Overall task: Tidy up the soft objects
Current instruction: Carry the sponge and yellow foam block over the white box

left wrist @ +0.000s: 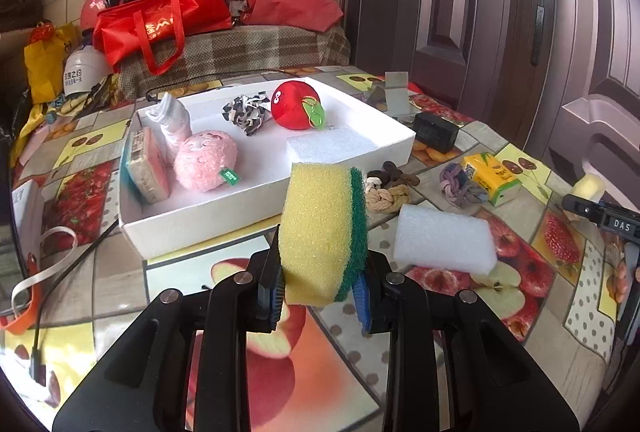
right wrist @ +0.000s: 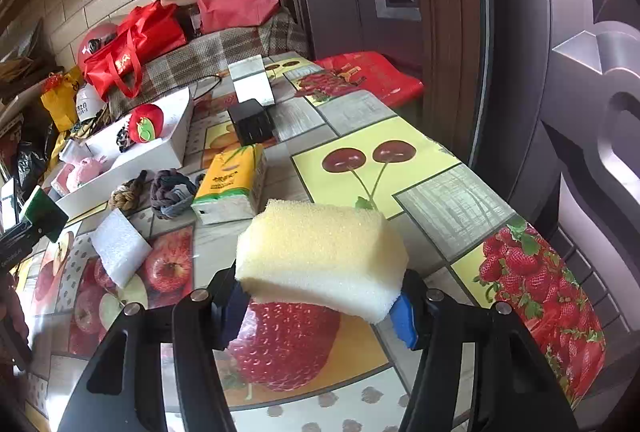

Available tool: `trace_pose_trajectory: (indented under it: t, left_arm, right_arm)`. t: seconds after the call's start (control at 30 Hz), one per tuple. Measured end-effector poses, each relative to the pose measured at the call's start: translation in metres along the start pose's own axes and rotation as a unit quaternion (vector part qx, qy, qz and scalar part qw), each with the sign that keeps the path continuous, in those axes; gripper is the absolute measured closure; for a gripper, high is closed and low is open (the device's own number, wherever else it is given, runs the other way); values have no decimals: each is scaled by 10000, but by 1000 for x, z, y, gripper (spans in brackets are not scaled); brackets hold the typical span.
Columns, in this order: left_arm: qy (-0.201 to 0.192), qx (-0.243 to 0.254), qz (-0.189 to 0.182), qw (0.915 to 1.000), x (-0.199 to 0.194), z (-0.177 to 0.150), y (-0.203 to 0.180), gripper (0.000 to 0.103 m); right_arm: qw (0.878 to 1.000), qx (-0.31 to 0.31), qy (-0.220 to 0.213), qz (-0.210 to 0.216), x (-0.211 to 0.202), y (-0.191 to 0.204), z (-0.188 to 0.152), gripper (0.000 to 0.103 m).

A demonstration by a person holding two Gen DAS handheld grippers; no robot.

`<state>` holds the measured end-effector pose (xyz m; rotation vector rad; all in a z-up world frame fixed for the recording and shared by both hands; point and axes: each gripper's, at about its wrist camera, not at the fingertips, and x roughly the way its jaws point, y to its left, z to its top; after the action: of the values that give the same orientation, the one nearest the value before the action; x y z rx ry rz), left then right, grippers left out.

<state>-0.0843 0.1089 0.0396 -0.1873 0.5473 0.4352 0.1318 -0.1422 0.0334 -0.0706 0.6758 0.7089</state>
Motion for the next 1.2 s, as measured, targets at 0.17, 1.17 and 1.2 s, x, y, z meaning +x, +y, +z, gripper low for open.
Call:
trace_pose_trajectory:
  t: [0.17,1.17,1.2]
  left_arm:
    - [-435,-43,334,9985,-51,-23,-3,76]
    - [-713,-1020,1991,9721,-52,-22,-23,75]
    - [-715,-1031,2058,9705,-50,-22,-22,75]
  right_arm:
    - [9987,-19,-464,190,-13,19,3,43]
    - [9894,-709,-1020,751,-12,202,-13,42]
    - [9900,-711,-1018,663,-10,203,-13,42]
